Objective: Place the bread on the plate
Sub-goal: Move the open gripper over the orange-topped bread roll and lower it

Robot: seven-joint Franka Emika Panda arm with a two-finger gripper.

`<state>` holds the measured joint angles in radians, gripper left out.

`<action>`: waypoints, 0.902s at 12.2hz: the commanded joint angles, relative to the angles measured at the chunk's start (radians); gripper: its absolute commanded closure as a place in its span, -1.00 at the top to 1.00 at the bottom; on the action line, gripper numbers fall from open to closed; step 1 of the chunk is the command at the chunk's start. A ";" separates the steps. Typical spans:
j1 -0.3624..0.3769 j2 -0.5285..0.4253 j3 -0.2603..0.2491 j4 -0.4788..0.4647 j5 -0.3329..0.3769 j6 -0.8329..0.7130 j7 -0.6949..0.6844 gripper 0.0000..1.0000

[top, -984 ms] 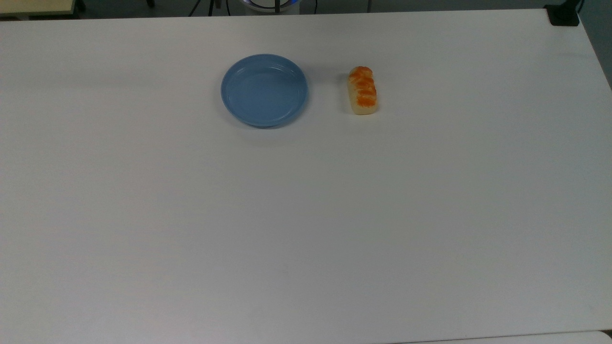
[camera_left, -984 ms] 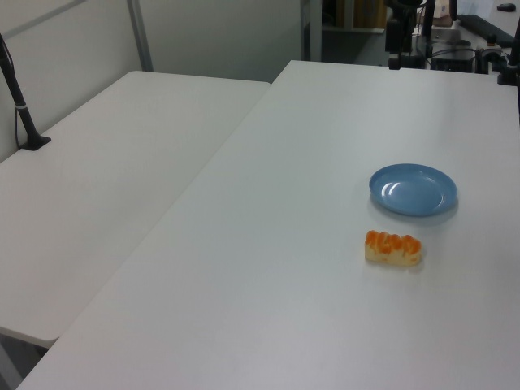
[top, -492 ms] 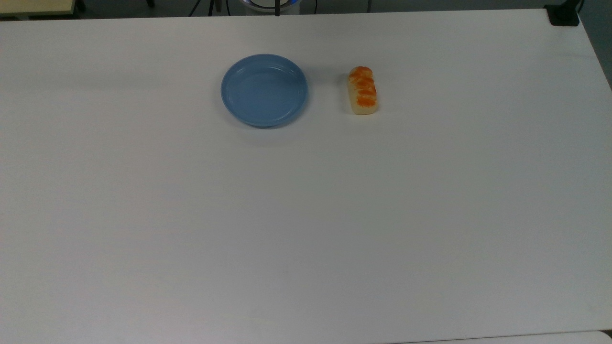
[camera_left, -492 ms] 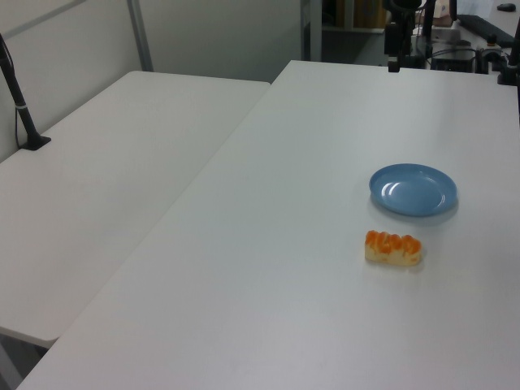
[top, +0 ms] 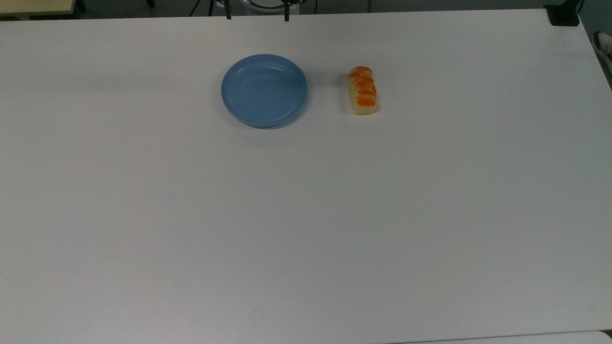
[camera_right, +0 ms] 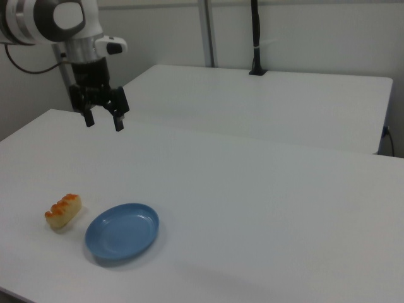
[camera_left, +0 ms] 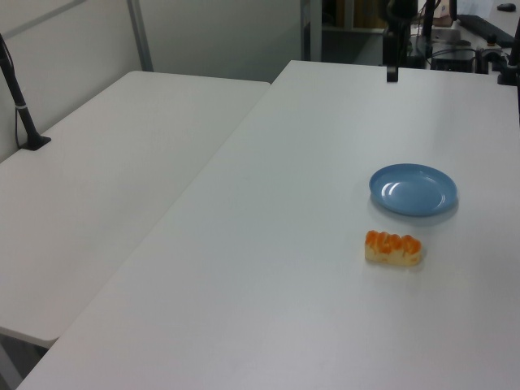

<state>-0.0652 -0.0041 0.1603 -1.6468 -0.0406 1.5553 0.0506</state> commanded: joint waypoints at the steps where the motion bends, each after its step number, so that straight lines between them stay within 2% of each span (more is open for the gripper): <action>1: 0.102 0.003 -0.004 -0.120 0.001 0.107 -0.005 1.00; 4: 0.197 0.003 -0.002 -0.278 0.001 0.224 0.015 1.00; 7: 0.280 0.027 0.001 -0.427 0.001 0.395 0.191 1.00; 9: 0.321 0.083 0.013 -0.453 0.011 0.475 0.322 1.00; 11: 0.331 0.137 0.054 -0.459 0.013 0.531 0.374 1.00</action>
<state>0.2489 0.0871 0.1807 -2.0918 -0.0406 2.0169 0.3480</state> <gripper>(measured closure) 0.000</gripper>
